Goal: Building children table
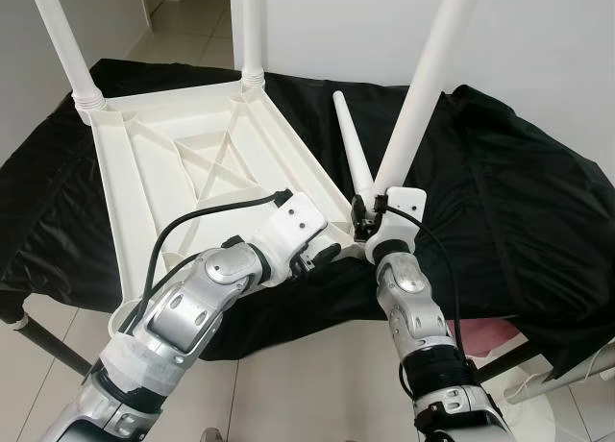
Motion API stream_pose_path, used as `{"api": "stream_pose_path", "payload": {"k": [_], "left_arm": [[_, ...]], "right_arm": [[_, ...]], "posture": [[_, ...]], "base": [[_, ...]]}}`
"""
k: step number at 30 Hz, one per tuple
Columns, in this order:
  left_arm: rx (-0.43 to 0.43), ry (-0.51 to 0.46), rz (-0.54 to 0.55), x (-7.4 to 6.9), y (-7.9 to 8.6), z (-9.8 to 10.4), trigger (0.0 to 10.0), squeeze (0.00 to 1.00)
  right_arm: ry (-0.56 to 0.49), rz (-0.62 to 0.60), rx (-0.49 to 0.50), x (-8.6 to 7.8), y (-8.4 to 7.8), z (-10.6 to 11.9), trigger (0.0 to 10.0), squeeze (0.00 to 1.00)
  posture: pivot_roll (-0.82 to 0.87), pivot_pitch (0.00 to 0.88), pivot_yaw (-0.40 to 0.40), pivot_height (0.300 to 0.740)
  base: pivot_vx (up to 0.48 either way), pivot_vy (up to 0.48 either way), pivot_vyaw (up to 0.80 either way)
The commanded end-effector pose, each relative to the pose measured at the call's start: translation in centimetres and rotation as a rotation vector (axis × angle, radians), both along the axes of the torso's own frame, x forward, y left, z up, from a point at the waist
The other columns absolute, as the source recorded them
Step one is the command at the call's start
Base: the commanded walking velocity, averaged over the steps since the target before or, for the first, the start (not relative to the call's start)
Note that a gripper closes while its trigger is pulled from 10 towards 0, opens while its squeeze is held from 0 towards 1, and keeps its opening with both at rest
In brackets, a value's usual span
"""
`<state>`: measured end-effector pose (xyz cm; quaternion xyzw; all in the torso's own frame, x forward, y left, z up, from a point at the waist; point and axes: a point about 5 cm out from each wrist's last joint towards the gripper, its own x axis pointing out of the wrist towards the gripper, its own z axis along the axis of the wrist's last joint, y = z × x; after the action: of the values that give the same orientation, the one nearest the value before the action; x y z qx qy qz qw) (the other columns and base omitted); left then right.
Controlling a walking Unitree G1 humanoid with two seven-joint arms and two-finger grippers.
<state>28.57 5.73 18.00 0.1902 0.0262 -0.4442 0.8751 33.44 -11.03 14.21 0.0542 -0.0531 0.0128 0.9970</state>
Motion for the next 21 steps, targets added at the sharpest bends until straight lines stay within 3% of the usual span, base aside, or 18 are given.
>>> {"api": "stream_pose_path", "payload": {"k": [1, 11, 12, 21], "left_arm": [[0.009, 0.022, -0.057, -0.5, -0.4, -0.2, 10.0, 0.0], [0.007, 0.021, -0.06, -0.4, -0.5, -0.1, 10.0, 0.0], [0.008, 0.021, -0.061, -0.4, -0.5, -0.1, 10.0, 0.0], [0.011, 0.021, -0.055, -0.4, -0.3, -0.1, 10.0, 0.0]], "right_arm": [[-0.015, 0.007, -0.001, -0.1, -0.2, 0.2, 10.0, 1.0], [-0.038, 0.078, 0.014, -0.7, -0.1, 0.4, 10.0, 1.0], [-0.049, 0.09, 0.007, -0.8, -0.3, 0.5, 10.0, 0.0], [-0.095, 0.217, -0.048, -1.1, -2.3, 0.9, 10.0, 0.0]], "posture": [[0.02, 0.066, -0.067, 0.74], [0.01, 0.067, -0.066, 0.74], [0.02, 0.068, -0.063, 0.74], [0.03, 0.068, -0.065, 0.74]], "base": [[0.0, 0.0, 0.0], [0.0, 0.0, 0.0], [0.0, 0.0, 0.0], [0.0, 0.0, 0.0]]}}
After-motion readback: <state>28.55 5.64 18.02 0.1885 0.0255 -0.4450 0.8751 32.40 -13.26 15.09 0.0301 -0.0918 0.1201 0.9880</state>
